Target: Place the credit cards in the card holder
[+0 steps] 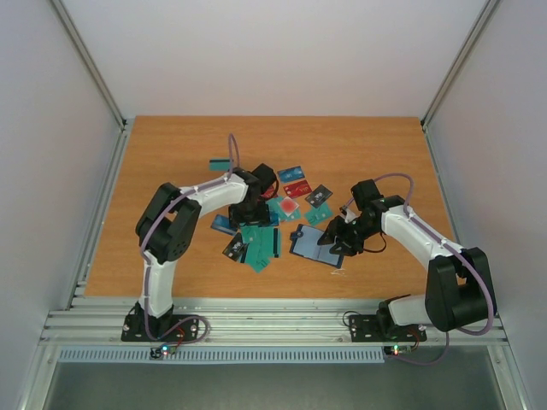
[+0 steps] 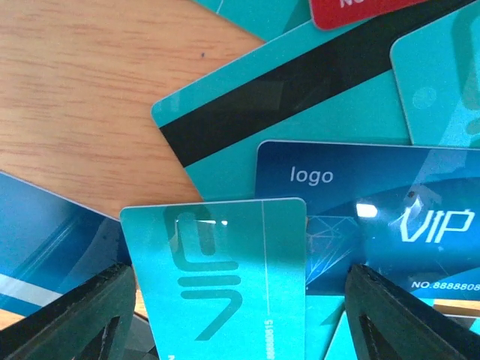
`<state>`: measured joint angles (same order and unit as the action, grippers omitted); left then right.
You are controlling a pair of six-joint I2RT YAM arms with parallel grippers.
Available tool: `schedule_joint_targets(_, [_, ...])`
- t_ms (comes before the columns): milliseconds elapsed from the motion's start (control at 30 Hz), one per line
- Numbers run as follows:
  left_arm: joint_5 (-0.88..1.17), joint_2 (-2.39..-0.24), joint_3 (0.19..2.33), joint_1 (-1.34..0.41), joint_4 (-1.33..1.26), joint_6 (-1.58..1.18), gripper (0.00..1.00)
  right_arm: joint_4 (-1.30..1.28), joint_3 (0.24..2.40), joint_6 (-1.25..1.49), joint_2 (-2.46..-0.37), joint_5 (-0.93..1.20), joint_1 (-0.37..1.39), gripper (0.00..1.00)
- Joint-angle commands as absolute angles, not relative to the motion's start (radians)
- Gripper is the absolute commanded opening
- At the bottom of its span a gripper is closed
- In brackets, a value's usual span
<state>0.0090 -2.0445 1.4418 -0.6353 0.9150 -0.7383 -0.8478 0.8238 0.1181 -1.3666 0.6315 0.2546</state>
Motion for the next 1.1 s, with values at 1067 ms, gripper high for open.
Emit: schedule_joint_targets(1067, [0.151,-1.964,1.244,-0.731,0.717,-0.737,0.55,-0.871,0.798,0.107,-1.292,0.623,0.258,0.49])
